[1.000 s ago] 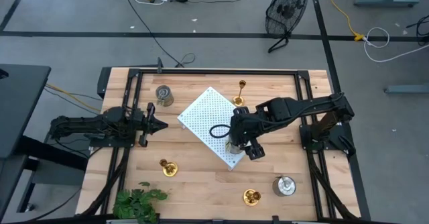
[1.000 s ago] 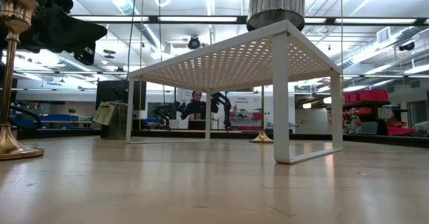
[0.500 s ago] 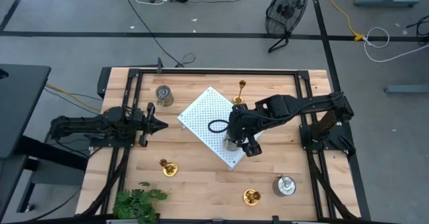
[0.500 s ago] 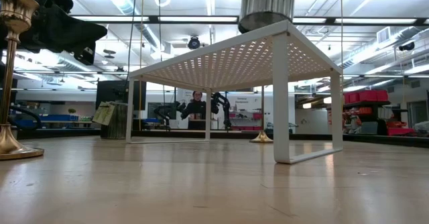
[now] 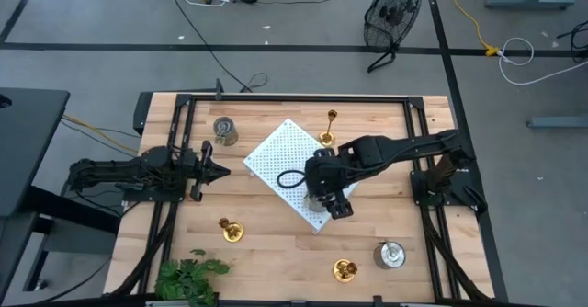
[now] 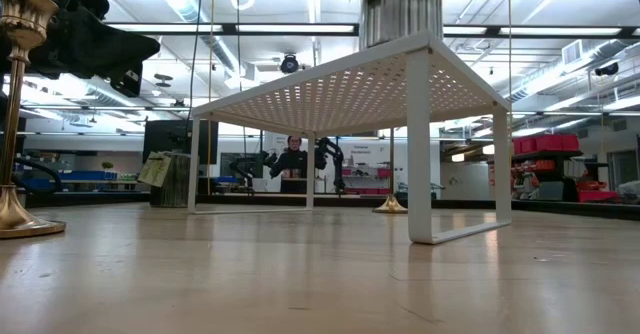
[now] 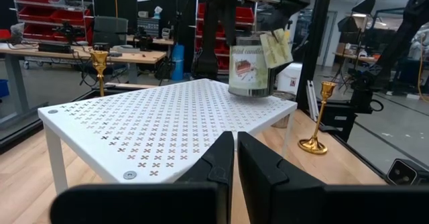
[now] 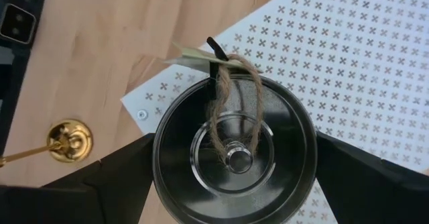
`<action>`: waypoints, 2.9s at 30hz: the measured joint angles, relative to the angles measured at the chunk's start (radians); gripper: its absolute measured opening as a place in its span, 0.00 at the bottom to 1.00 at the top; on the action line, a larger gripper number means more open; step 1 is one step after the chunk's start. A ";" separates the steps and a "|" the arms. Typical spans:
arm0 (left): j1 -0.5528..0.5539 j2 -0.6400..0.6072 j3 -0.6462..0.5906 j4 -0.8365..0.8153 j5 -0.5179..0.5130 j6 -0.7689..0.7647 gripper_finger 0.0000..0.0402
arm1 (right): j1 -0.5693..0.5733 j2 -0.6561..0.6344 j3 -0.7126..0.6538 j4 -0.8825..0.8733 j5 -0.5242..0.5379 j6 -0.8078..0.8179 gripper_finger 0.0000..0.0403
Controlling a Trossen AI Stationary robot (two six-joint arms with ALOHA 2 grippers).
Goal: Pick & Place candle stick holders
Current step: Put the top right scented candle on the shelf
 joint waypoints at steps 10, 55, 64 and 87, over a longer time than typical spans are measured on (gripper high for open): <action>0.000 0.000 0.000 0.001 0.000 0.000 0.06 | 0.021 0.027 0.028 -0.014 0.004 -0.034 0.90; 0.000 0.000 0.000 0.001 0.000 0.000 0.06 | 0.025 0.054 0.027 -0.003 0.027 -0.144 0.92; 0.000 0.000 0.000 0.001 0.000 0.000 0.06 | 0.025 0.055 0.026 -0.003 0.028 -0.150 0.98; 0.000 0.000 0.000 0.001 0.000 0.000 0.06 | 0.025 0.055 0.026 -0.006 0.027 -0.171 0.98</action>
